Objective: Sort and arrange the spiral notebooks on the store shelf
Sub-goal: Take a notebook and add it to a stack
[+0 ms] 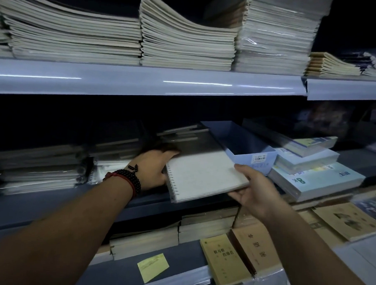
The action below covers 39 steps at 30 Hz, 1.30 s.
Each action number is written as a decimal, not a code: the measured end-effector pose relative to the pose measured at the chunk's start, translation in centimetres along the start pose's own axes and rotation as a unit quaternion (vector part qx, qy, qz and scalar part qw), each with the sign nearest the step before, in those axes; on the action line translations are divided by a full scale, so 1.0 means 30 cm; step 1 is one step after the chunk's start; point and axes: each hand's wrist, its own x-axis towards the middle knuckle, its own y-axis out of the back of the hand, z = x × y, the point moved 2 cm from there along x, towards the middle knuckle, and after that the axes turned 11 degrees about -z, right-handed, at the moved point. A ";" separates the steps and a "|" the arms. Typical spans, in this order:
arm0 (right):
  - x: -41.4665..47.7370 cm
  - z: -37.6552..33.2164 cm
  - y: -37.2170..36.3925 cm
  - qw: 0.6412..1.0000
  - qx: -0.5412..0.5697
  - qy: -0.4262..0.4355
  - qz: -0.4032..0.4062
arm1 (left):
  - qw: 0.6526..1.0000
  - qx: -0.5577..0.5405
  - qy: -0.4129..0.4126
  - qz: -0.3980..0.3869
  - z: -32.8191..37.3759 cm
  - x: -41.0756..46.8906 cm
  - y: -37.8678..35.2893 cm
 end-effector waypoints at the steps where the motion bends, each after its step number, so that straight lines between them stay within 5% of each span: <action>1: 0.012 -0.017 -0.011 1.000 -0.027 -0.008 -0.004 | 1.000 0.002 0.003 -0.001 -0.003 0.000 -0.002; 5: 0.051 -0.036 -0.059 0.987 -0.153 -0.046 -0.029 | 1.000 0.000 0.000 -0.008 -0.012 0.002 0.001; 16: -0.052 0.018 0.025 0.993 -0.097 -0.037 -0.062 | 1.000 0.001 0.026 -0.007 0.006 0.001 -0.001; 20: -0.065 0.029 0.008 0.995 -0.081 -0.030 -0.051 | 0.988 -0.054 0.026 0.142 0.041 -0.093 -0.025; 22: -0.069 0.042 0.006 0.995 -0.083 -0.030 -0.047 | 0.964 -0.110 0.019 0.240 0.083 -0.181 -0.045; 24: -0.072 0.051 0.005 0.995 -0.083 -0.028 -0.045 | 0.916 -0.278 0.117 0.263 0.137 -0.259 -0.055; 27: -0.082 0.061 0.007 0.994 -0.088 -0.028 -0.050 | 0.711 -0.666 0.209 0.080 0.211 -0.282 -0.086; 29: -0.102 0.069 0.016 0.992 -0.101 -0.037 -0.065 | 0.638 -0.745 0.192 0.043 0.222 -0.278 -0.081; 39: -0.263 0.103 0.099 0.979 -0.185 -0.028 -0.085 | 0.673 -0.722 0.157 0.037 0.282 -0.350 -0.130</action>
